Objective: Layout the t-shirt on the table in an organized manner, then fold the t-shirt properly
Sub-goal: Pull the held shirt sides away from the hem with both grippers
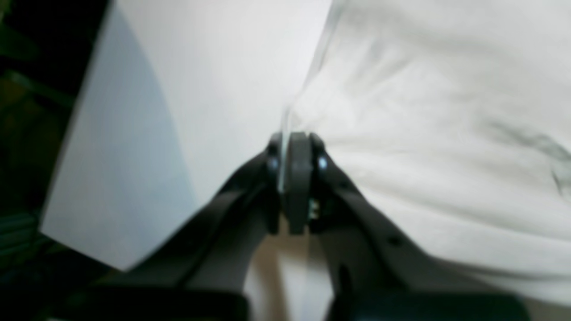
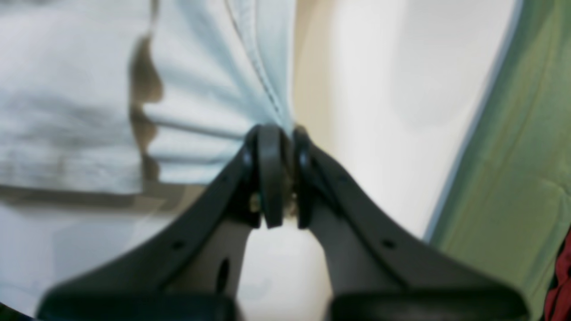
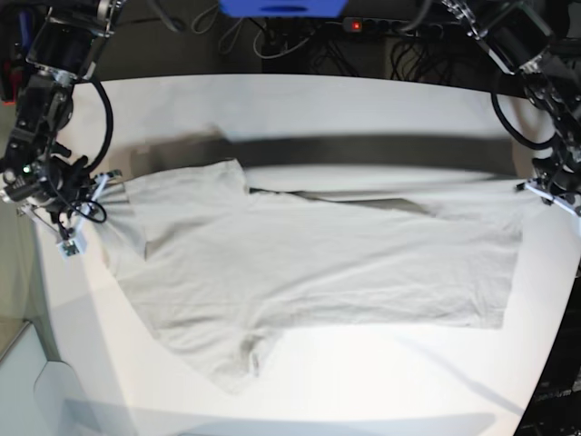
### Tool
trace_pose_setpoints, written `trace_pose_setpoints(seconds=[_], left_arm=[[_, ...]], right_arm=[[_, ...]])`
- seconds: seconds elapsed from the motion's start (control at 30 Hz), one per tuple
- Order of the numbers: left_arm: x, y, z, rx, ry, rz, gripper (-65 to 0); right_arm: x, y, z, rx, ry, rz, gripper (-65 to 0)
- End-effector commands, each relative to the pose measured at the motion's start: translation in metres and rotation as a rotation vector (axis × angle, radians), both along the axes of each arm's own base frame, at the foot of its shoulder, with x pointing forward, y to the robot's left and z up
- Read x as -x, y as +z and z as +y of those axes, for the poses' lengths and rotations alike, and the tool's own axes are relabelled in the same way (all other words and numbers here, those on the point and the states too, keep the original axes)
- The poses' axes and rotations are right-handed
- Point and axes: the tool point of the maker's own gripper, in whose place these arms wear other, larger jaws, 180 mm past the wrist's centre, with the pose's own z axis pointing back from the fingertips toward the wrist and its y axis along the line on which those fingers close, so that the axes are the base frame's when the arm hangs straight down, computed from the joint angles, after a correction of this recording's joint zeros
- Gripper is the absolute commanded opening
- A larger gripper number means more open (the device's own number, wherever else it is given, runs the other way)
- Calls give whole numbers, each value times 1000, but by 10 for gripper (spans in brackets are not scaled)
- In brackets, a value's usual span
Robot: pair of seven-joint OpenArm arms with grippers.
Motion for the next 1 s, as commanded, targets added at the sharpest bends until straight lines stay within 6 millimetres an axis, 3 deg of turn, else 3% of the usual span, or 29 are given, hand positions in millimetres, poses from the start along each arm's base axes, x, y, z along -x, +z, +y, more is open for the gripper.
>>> trace_pose_setpoints(seconds=[0.0, 0.27, 0.63, 0.83, 0.97], left_arm=[[0, 14, 10, -48, 8, -16, -648], [20, 10, 0, -65, -7, 20, -648], [48, 1, -4, -129, -99, 112, -648], [60, -11, -5, -172, -157, 206, -648], [50, -20, -15, -176, -214, 239, -648]], right_arm=[[3, 7, -14, 53, 15, -5, -650], [30, -4, -30, 99, 36, 34, -650], [65, 8, -35, 260, 69, 58, -650], [65, 26, -26, 334, 96, 20, -650], [44, 32, -5, 334, 164, -17, -650]])
